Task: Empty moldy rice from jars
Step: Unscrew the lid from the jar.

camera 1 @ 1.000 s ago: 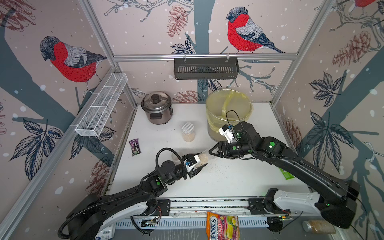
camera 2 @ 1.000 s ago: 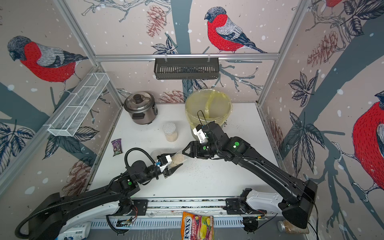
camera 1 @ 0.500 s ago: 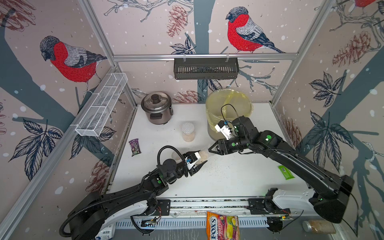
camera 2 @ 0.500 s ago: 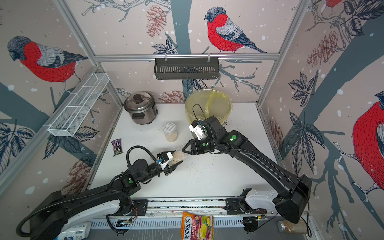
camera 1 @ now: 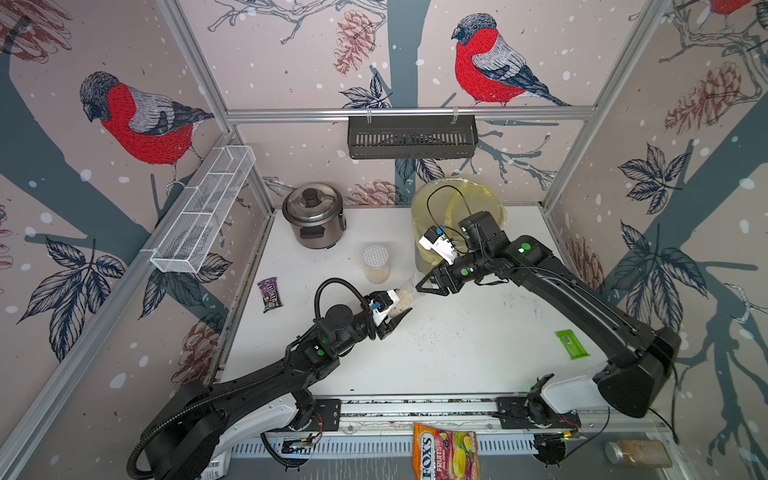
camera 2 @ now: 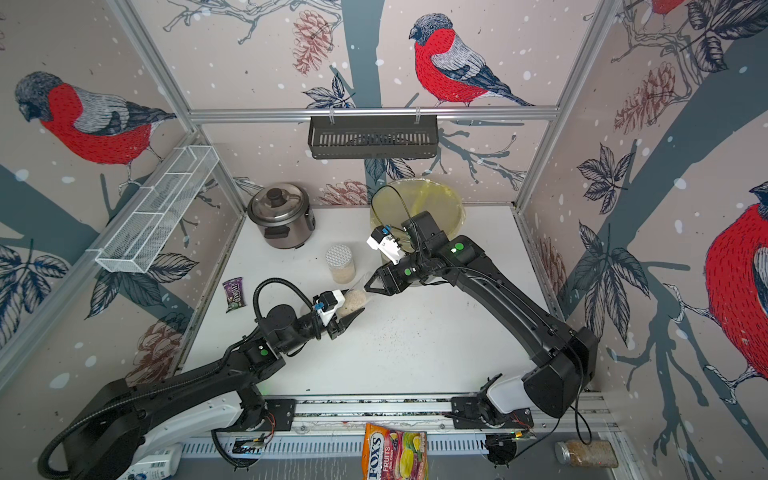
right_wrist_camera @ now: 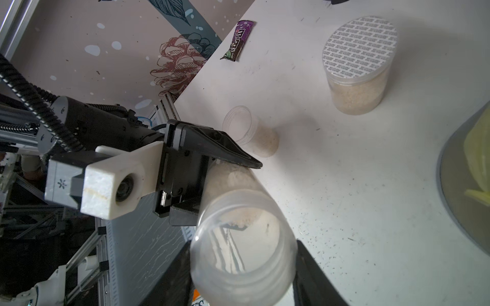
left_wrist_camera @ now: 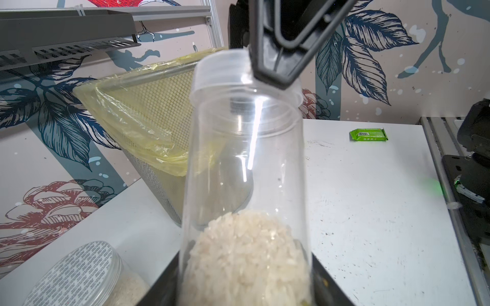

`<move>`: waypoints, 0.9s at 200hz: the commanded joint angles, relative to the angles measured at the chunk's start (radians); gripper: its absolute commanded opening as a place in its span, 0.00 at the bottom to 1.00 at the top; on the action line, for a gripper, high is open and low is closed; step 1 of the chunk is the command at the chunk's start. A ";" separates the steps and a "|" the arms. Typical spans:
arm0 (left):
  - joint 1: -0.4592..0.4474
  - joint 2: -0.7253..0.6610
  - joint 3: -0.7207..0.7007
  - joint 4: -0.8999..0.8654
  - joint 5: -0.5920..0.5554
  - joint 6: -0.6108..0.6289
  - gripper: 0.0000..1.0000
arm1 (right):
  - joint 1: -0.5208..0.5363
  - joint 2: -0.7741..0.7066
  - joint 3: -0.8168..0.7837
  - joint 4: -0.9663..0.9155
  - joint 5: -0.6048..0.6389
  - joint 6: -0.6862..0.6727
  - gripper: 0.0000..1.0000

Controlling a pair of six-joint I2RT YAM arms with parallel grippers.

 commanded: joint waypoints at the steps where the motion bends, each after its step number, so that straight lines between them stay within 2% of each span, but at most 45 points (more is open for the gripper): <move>1: 0.010 -0.003 0.014 0.027 0.108 0.038 0.00 | -0.018 0.024 0.038 -0.044 0.075 -0.164 0.17; 52: 0.019 0.012 0.019 0.034 0.126 0.036 0.00 | -0.044 0.022 0.046 -0.025 0.018 -0.189 0.18; 90: 0.020 -0.022 0.018 0.032 0.107 0.032 0.00 | -0.052 -0.013 0.033 -0.065 0.079 -0.151 0.18; 133: 0.021 -0.045 0.011 0.037 0.098 -0.001 0.00 | -0.090 -0.224 -0.182 0.054 0.121 -0.016 0.18; 180: 0.019 -0.112 -0.017 0.032 0.069 -0.042 0.00 | -0.211 -0.414 -0.379 0.097 0.155 0.130 0.18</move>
